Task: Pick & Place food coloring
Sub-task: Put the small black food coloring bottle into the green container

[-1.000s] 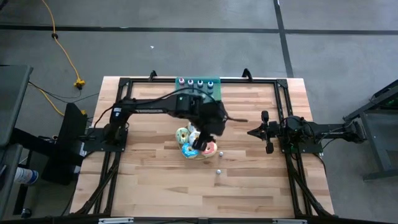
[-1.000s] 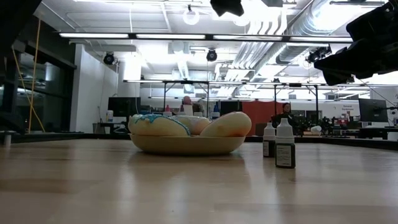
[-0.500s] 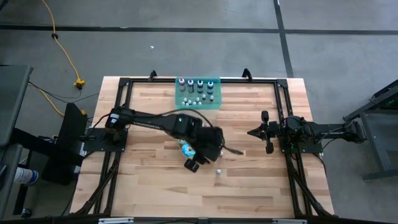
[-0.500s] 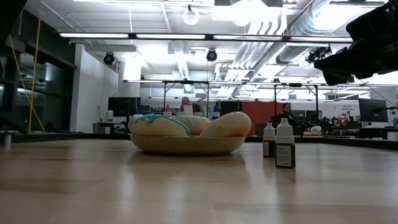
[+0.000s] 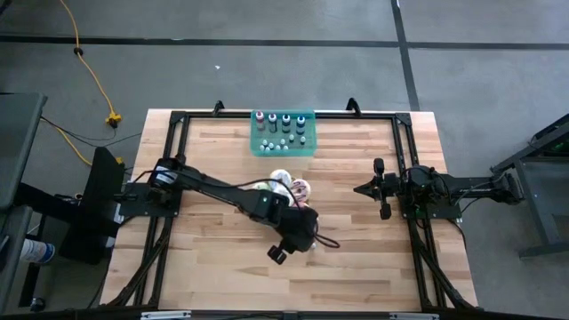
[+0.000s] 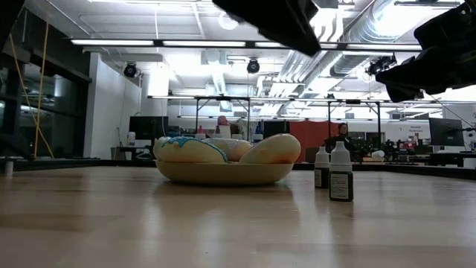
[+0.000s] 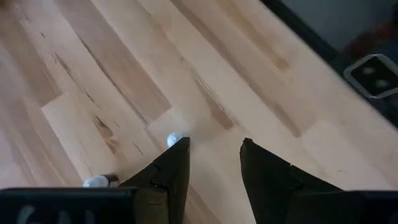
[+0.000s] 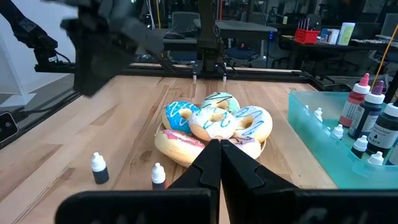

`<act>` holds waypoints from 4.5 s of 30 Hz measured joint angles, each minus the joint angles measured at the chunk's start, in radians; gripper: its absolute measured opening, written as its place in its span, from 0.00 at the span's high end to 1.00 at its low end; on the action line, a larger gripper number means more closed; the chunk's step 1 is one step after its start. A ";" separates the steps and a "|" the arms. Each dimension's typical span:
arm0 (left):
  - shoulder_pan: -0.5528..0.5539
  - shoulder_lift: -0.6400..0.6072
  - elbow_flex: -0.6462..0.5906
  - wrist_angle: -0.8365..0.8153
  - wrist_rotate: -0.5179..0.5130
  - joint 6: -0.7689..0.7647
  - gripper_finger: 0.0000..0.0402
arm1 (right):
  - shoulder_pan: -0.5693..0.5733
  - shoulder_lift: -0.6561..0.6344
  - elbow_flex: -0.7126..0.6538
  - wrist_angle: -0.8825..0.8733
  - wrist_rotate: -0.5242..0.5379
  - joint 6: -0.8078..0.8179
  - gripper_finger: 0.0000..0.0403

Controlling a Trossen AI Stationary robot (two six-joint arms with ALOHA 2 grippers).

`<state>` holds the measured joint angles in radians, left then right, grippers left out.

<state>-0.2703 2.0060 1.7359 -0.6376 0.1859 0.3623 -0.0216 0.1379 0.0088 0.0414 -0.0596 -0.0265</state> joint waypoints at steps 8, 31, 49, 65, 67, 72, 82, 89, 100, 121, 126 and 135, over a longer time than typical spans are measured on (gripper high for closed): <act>0.001 0.000 -0.179 0.261 -0.021 -0.004 0.67 | 0.000 0.000 0.000 0.000 0.000 0.000 1.00; 0.028 0.051 -0.390 0.704 -0.030 -0.108 0.67 | 0.000 0.000 0.000 -0.001 0.000 0.000 1.00; 0.028 0.112 -0.386 0.758 -0.063 -0.134 0.67 | 0.000 0.000 0.000 -0.001 0.000 0.000 1.00; 0.028 0.127 -0.389 0.768 -0.063 -0.164 0.67 | 0.000 0.000 0.000 -0.001 0.000 0.000 1.00; 0.028 0.127 -0.389 0.768 -0.063 -0.164 0.67 | 0.000 0.000 0.000 -0.001 0.000 0.000 1.00; 0.028 0.127 -0.389 0.769 -0.042 -0.166 0.69 | 0.000 0.000 0.000 -0.001 0.000 0.000 1.00; 0.028 0.125 -0.389 0.770 -0.037 -0.195 0.88 | 0.000 0.000 0.000 -0.001 0.000 0.000 1.00; 0.028 0.125 -0.385 0.771 -0.038 -0.284 0.90 | 0.000 0.000 0.000 0.000 0.000 0.000 1.00; 0.028 0.081 -0.310 0.709 -0.072 -0.499 0.90 | 0.000 0.000 0.000 0.000 0.000 0.000 1.00; 0.084 -0.341 -0.477 0.479 -0.462 -0.609 0.91 | 0.000 0.006 0.000 -0.004 0.000 0.000 1.00; 0.145 -0.458 -0.619 0.463 -0.563 -0.719 0.91 | 0.000 0.010 0.000 -0.003 0.000 0.000 1.00; 0.278 -0.556 -0.748 0.465 -0.669 -0.807 0.91 | 0.000 0.025 0.000 0.001 -0.001 0.000 1.00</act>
<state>0.0077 1.4498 0.9882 -0.1729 -0.4834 -0.4447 -0.0216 0.1629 0.0090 0.0426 -0.0601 -0.0265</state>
